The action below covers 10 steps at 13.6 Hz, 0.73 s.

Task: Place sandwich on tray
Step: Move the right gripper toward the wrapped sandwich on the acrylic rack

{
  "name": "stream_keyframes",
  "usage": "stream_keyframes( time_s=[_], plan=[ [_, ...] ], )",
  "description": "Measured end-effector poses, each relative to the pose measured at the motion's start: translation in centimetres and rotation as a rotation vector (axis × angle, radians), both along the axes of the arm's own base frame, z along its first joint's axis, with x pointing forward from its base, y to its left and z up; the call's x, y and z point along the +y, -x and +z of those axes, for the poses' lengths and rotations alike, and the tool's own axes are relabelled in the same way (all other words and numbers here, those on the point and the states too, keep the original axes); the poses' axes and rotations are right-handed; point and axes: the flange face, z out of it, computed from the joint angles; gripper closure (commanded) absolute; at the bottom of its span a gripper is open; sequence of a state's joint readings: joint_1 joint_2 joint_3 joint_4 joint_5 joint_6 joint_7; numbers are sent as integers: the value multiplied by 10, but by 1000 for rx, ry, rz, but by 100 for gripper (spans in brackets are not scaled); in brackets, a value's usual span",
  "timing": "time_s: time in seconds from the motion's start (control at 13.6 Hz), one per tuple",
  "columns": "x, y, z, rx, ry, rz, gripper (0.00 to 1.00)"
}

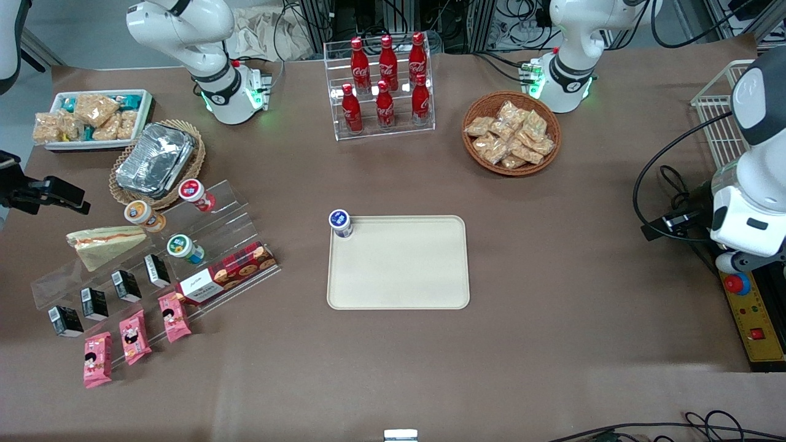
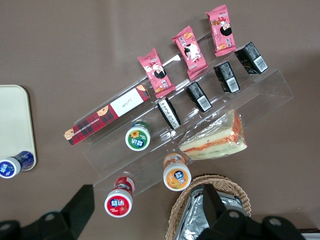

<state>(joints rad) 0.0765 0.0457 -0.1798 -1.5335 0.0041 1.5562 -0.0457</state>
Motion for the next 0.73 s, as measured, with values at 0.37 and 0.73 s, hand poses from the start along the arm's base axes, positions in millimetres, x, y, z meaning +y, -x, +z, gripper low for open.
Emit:
stream_keyframes(
  time_s=[0.37, 0.73],
  plan=[
    [15, 0, 4, -8, 1, -44, 3],
    [10, 0, 7, -14, -18, -198, 2]
  ],
)
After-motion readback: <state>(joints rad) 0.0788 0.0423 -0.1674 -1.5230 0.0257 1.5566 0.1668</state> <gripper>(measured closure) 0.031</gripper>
